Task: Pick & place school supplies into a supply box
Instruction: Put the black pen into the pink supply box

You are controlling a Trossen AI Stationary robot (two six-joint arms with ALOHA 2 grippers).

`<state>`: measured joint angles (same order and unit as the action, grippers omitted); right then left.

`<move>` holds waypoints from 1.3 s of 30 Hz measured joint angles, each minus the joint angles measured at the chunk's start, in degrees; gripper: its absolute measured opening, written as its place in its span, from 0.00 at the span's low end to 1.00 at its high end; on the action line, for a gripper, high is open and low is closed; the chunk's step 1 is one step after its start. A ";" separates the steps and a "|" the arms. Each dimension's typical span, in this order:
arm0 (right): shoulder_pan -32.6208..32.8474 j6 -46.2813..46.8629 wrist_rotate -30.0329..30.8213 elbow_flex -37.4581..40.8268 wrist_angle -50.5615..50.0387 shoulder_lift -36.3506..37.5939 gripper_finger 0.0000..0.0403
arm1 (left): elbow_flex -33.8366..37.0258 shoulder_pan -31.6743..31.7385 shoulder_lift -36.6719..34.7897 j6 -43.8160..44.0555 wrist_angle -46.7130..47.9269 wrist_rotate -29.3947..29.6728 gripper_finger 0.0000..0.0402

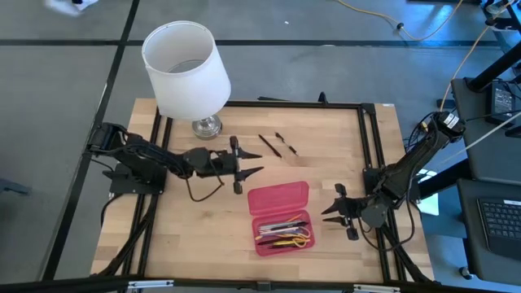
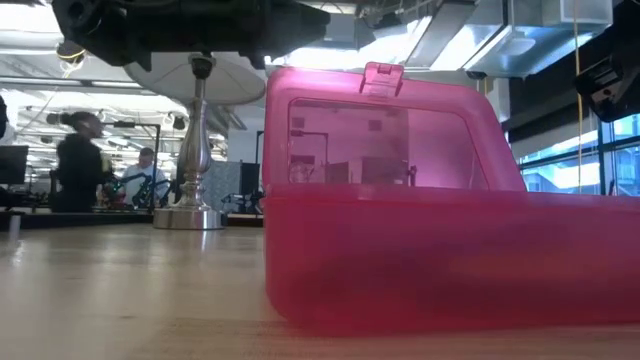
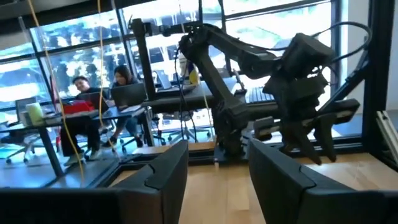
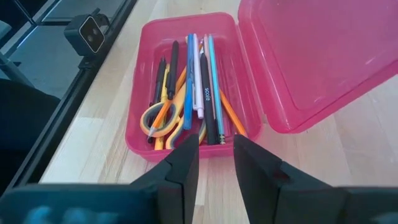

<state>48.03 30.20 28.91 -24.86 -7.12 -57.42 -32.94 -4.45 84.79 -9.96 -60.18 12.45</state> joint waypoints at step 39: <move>-0.02 0.72 0.00 0.02 -1.53 -0.21 0.26 | -1.66 0.86 -0.02 16.43 0.12 -4.08 0.66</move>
<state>48.01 30.92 28.91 -24.84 -8.65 -57.63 -34.60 -3.58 84.77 6.47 -60.06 8.37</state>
